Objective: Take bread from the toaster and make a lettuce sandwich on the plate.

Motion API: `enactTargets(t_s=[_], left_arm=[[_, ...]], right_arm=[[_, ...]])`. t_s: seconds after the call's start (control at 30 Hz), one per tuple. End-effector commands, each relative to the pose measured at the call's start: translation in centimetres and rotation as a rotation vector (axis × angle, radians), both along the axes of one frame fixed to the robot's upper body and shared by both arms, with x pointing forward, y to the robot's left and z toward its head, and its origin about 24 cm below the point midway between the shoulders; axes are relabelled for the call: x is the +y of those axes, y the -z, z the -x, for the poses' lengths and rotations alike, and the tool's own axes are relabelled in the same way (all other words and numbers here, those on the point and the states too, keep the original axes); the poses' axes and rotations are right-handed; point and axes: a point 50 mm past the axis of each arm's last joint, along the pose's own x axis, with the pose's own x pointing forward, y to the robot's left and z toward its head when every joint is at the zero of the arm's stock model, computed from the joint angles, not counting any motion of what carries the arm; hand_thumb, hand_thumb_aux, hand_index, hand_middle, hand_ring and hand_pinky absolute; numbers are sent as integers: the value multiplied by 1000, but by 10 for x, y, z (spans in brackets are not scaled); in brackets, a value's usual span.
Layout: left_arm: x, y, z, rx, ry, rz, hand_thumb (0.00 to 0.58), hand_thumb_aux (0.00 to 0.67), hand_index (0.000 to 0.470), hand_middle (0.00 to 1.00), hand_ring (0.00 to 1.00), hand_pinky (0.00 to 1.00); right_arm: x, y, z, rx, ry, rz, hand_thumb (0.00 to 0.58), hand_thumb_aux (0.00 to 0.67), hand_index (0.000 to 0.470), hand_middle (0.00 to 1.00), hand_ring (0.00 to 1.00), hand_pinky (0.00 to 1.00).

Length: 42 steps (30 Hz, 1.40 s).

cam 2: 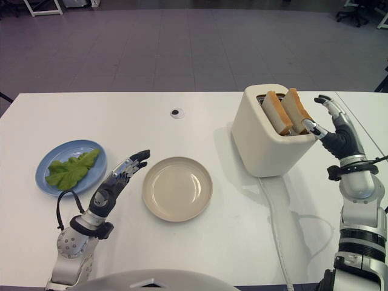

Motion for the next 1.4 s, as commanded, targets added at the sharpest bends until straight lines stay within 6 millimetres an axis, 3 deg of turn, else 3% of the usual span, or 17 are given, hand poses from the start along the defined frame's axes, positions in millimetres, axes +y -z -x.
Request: enactTargets(t_s=[0.03, 0.1, 0.23, 0.27, 0.33, 0.4, 0.43, 0.47, 0.83, 1.03, 1.13, 1.23, 1.4], left_arm=[[-1, 1, 2, 8, 8, -9, 0, 0, 0, 0, 0, 0], [-1, 1, 2, 8, 10, -10, 0, 0, 0, 0, 0, 0], [-1, 1, 3, 9, 10, -11, 0, 0, 0, 0, 0, 0], [-1, 1, 3, 9, 10, -12, 0, 0, 0, 0, 0, 0], [-1, 1, 3, 9, 10, -12, 0, 0, 0, 0, 0, 0], [-1, 1, 4, 9, 10, -13, 0, 0, 0, 0, 0, 0], [-1, 1, 4, 9, 8, -13, 0, 0, 0, 0, 0, 0], [-1, 1, 4, 9, 7, -14, 0, 0, 0, 0, 0, 0], [0, 1, 5, 8, 1, -16, 0, 0, 0, 0, 0, 0], [-1, 1, 5, 7, -6, -14, 0, 0, 0, 0, 0, 0], [-2, 1, 3, 4, -1, -14, 0, 0, 0, 0, 0, 0], [-2, 1, 2, 2, 3, -14, 0, 0, 0, 0, 0, 0], [-1, 1, 1, -1, 2, -14, 0, 0, 0, 0, 0, 0]], right_arm=[[2, 10, -6, 44, -15, 21, 175, 110, 77, 0, 0, 0], [2, 12, -6, 48, -14, 15, 164, 102, 72, 0, 0, 0], [4, 13, -9, 44, -27, 8, 255, 168, 118, 0, 0, 0], [5, 13, -9, 43, -32, 5, 368, 265, 186, 0, 0, 0], [7, 12, -10, 29, -39, -1, 508, 434, 304, 0, 0, 0], [8, 9, -11, 10, -45, -9, 561, 549, 385, 0, 0, 0], [9, 8, -11, 3, -49, -13, 579, 649, 455, 0, 0, 0], [10, 8, -12, -2, -54, -17, 580, 670, 470, 0, 0, 0], [16, -7, -15, -82, -73, -82, 580, 670, 470, 0, 0, 0], [15, -80, -6, -432, -109, -362, 580, 670, 470, 0, 0, 0], [30, -98, 4, -478, -243, -505, 580, 670, 470, 0, 0, 0], [53, -102, 11, -411, -400, -567, 580, 670, 470, 0, 0, 0], [127, -66, 33, -7, -820, -541, 580, 670, 470, 0, 0, 0]])
